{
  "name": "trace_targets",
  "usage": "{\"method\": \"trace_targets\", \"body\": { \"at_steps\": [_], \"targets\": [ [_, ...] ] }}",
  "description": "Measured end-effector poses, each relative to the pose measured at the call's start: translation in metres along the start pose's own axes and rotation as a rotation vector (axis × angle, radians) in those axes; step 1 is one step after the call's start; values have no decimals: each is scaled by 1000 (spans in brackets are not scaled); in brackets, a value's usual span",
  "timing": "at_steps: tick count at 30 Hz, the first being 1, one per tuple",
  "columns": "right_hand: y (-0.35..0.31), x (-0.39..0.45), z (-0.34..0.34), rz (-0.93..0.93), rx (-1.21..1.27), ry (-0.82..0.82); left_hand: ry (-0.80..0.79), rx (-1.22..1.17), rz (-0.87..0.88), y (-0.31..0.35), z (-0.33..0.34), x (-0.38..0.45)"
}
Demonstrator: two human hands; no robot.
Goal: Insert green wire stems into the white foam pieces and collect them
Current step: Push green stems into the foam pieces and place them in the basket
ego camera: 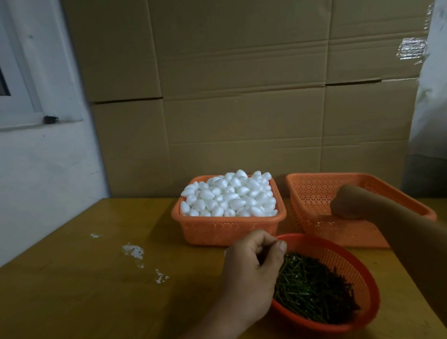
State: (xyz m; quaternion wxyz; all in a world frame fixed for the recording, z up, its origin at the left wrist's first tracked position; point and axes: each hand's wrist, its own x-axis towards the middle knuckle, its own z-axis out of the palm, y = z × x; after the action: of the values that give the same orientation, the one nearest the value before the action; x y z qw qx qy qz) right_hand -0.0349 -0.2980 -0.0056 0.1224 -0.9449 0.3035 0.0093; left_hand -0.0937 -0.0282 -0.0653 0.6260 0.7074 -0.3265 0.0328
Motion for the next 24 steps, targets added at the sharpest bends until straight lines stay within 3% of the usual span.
{"method": "trace_targets", "body": {
  "at_steps": [6, 11, 15, 18, 24],
  "targets": [
    [16, 0, 11, -36, 440, 316, 7, 25, 30, -6, -2, 2],
    [8, -41, 9, -259, 637, 506, 102, 130, 56, -10, -13, 10],
    [2, -91, 5, -430, 682, 538, 201, 248, 25, -8, -33, 31],
    [4, -118, 14, -479, 700, 530, 253, 469, 58, -5, -52, 61],
    [14, -126, 40, -445, 694, 533, 54, 833, 32, -9, -67, 121]
  ]
}}
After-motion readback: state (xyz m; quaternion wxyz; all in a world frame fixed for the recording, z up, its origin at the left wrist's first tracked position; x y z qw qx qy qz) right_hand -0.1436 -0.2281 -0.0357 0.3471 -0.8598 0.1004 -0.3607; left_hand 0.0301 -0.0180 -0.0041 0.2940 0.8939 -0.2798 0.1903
